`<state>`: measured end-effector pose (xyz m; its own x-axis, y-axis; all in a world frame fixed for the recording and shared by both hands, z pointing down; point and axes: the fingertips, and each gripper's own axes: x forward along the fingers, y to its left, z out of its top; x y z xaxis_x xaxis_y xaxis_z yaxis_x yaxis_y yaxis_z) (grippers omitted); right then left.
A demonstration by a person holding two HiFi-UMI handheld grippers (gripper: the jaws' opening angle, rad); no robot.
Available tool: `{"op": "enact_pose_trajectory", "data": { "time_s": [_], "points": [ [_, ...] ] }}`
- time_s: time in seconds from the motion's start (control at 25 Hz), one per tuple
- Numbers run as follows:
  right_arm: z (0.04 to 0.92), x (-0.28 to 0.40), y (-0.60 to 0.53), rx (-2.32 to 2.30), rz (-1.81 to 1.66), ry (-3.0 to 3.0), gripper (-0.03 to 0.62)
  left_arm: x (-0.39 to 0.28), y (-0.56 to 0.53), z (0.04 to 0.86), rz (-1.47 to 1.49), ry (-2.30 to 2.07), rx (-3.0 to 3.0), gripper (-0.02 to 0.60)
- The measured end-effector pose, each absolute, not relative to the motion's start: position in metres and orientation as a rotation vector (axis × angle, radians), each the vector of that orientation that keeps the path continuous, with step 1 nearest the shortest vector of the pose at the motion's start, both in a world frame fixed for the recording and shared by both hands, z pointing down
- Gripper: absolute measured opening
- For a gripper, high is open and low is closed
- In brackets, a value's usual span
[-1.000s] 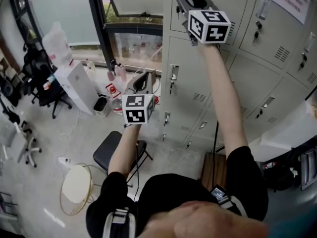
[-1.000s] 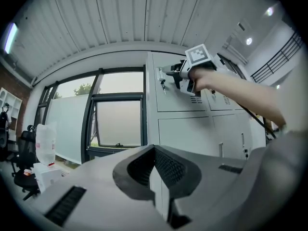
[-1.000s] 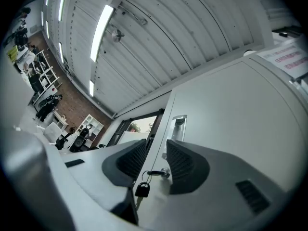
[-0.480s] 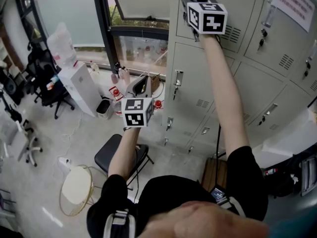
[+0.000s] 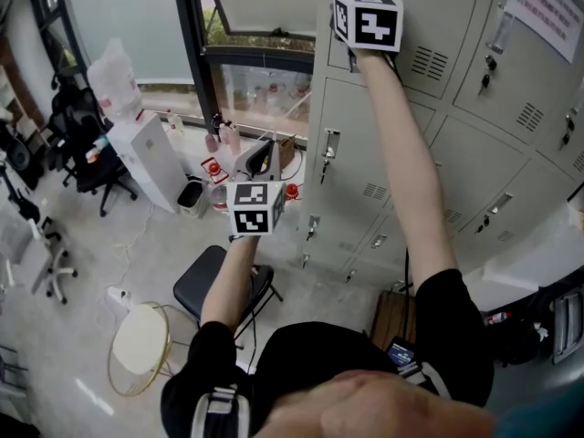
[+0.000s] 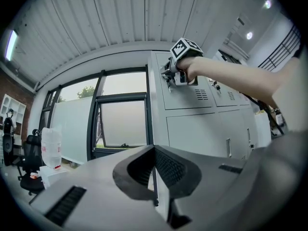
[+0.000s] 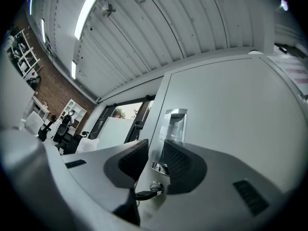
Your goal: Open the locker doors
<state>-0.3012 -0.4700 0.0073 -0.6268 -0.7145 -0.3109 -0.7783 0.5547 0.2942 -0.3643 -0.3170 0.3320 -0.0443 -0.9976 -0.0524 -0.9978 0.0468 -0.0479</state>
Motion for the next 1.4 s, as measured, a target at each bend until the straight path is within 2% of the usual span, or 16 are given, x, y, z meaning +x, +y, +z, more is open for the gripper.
{"op": "enact_pose_trajectory", "data": {
  "time_s": [0.12,0.52,1.4],
  "points": [
    [0.005,-0.298,-0.473,-1.323,0.576,2.602,0.059,-0.368,-0.314,0.334,0.011,2.23,-2.12,0.009],
    [0.004,-0.295,-0.465,-1.23,0.526,2.644,0.06,-0.372,-0.307,0.339,0.014,2.229,-2.132,0.009],
    [0.007,-0.266,-0.367,-0.927,0.652,2.686,0.121,-0.322,-0.295,0.332,-0.017,2.118,-2.209,0.01]
  ]
}}
